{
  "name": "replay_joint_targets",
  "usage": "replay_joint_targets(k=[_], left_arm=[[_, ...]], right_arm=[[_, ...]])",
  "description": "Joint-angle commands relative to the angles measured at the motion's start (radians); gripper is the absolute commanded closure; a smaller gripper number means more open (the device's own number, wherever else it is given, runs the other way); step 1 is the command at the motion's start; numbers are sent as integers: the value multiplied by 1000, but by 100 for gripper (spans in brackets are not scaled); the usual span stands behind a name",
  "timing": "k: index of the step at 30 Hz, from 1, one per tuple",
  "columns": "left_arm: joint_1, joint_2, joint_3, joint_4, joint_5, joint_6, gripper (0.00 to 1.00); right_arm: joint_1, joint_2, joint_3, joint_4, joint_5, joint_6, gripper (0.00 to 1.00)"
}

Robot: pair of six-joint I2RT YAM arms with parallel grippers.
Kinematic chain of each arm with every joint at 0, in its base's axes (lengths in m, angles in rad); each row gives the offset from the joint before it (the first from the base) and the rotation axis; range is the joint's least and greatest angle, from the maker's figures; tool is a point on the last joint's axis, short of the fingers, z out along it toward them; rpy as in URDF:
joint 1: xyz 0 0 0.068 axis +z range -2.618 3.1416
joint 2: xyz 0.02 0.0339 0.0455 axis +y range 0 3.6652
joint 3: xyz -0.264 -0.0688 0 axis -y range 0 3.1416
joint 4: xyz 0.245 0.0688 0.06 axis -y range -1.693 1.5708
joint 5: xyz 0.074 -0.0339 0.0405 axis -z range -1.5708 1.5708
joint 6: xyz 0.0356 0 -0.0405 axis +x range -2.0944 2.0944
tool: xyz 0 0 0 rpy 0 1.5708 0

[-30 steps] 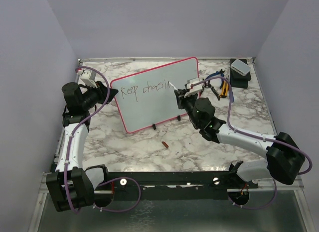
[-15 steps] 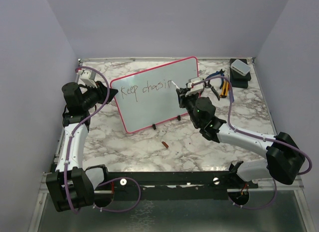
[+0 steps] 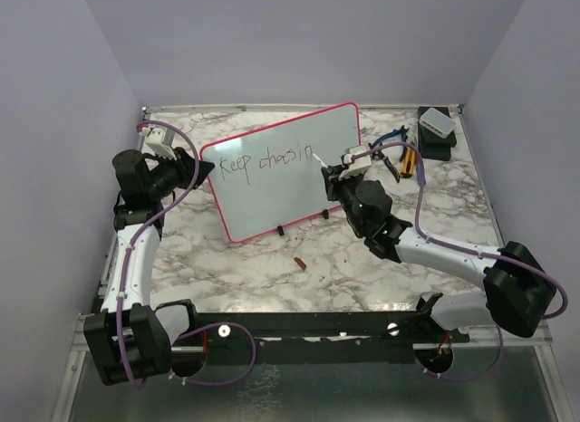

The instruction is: Write a sentence on the whiteboard

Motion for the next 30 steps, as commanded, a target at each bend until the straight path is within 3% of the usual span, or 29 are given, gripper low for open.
replay_joint_targets(k=[1,13,21,30], left_arm=[[2,-11,-15,-18,2,12,92],[2,-12,-15,-18,2,13,92],[2,-13,-14,-18,2,12,92],[2,-17,-18,-17,2,11,92]], right_arm=[[-9,-8,-23,-44,14,19,99],[-9,-30,-31,-66,3,22,99],[-9,-128,-34,-78,6,21,99],[-30,-99,0,-56,18,-24,99]])
